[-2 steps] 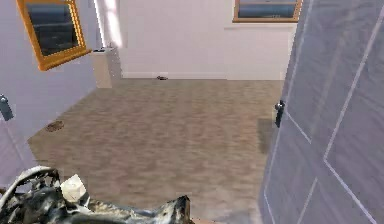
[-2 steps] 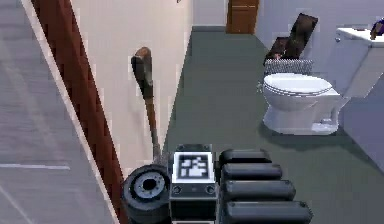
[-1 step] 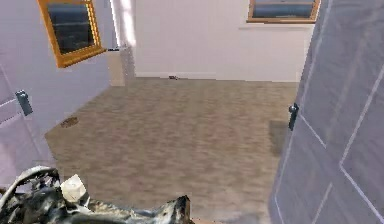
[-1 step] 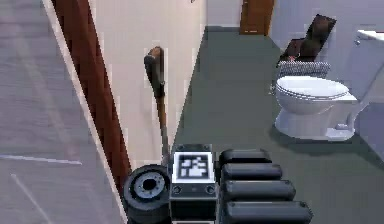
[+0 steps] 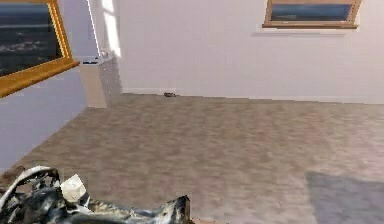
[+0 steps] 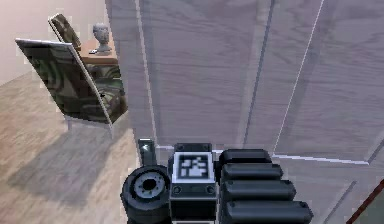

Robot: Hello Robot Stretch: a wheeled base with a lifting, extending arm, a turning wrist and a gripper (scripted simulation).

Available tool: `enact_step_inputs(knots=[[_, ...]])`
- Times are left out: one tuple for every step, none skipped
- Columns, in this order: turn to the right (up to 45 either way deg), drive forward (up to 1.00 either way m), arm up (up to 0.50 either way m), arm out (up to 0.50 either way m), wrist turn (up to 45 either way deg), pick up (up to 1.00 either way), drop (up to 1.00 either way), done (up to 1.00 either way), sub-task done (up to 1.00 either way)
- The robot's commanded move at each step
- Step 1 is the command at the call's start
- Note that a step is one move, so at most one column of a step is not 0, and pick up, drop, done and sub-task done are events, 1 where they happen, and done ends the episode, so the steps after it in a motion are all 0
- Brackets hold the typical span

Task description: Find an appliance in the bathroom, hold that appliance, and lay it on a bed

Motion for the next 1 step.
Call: enact_step_inputs(knots=[[-6.0,0.0,0.0,0.0,0.0,0.0,0.0,0.0,0.0]])
